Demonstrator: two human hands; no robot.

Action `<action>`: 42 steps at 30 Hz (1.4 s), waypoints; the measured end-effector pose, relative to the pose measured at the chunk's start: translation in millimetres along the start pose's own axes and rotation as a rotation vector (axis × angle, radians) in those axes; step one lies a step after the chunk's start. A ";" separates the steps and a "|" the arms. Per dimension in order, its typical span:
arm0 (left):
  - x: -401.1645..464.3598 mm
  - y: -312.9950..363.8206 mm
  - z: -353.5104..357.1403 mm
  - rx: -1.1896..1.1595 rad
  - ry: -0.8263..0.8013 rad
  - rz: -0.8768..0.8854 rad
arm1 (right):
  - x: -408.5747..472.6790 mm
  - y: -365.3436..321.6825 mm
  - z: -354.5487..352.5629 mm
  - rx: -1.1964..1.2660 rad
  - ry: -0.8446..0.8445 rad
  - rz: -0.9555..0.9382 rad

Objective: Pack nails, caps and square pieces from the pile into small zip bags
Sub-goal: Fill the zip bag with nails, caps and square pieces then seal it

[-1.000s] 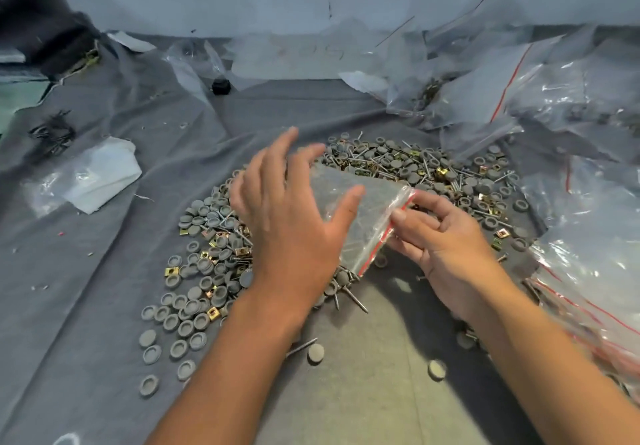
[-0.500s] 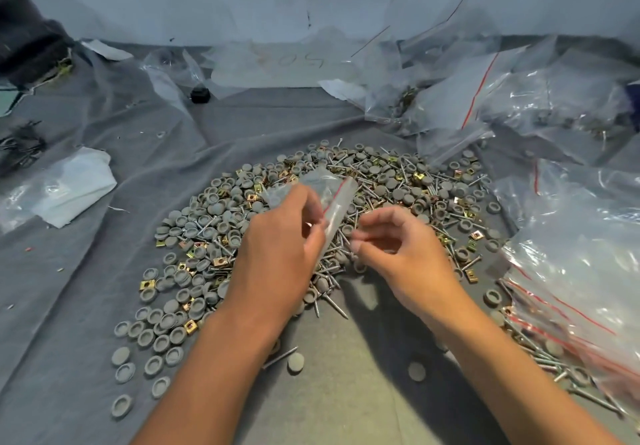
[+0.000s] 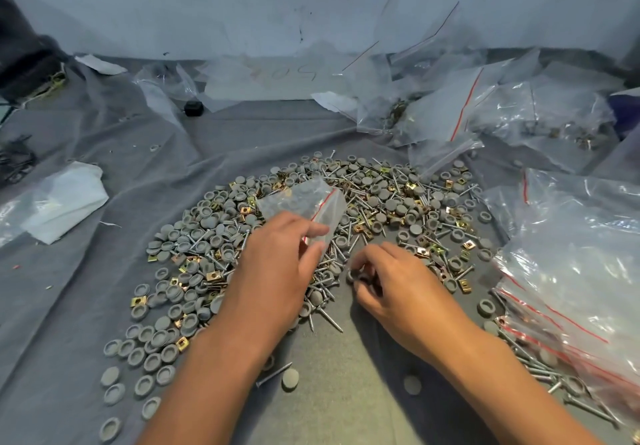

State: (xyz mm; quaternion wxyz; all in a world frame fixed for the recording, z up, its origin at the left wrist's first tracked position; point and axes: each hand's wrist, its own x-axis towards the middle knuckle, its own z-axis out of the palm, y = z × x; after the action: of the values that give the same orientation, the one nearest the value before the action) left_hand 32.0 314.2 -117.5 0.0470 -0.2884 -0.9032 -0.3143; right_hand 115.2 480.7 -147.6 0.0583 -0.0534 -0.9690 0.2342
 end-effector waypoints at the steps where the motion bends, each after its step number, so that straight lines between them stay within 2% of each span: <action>1: -0.3 0.2 0.2 -0.006 -0.019 -0.007 | 0.8 1.1 0.1 0.011 -0.001 -0.002; 4: -1.3 0.5 2.1 0.032 -0.055 -0.005 | 2.9 0.7 -2.0 0.120 0.054 -0.004; 10: -3.8 4.3 4.1 0.064 -0.053 0.033 | 1.2 -12.6 -10.7 0.267 0.348 -0.175; 21: -6.8 13.1 4.1 0.068 -0.040 0.064 | 4.0 -11.2 -11.4 0.289 0.456 -0.250; 23: -6.5 13.2 2.4 0.069 -0.011 0.044 | 4.1 -10.4 -17.9 0.296 0.363 -0.161; 24: -6.4 13.4 1.4 0.066 0.009 0.032 | 4.0 -8.8 -22.7 0.310 0.250 -0.111; 28: -6.0 15.8 -4.7 0.064 0.150 -0.023 | -3.2 8.9 -48.7 0.242 -0.416 -0.017; 30: -4.9 16.1 -7.4 0.076 0.215 -0.042 | -13.2 13.1 -60.7 0.159 -0.639 -0.030; 32: -3.3 14.5 -9.6 0.075 0.273 -0.035 | -23.7 13.4 -62.7 -0.037 -0.683 -0.113; 34: -1.7 12.8 -12.1 0.049 0.339 -0.024 | -30.6 9.7 -60.2 -0.138 -0.648 -0.181; 39: -0.5 9.9 -14.2 0.006 0.553 0.046 | -25.9 3.1 -56.0 0.083 -0.599 -0.158; 42: -0.2 13.1 -14.5 -0.058 0.624 0.023 | -18.2 2.0 -47.1 0.067 -0.486 -0.199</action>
State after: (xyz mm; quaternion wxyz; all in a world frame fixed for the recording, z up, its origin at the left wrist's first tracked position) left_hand 38.0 313.8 -98.9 0.3172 -0.1894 -0.8326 -0.4126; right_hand 139.9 501.2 -108.5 -0.1515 0.1018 -0.9468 0.2651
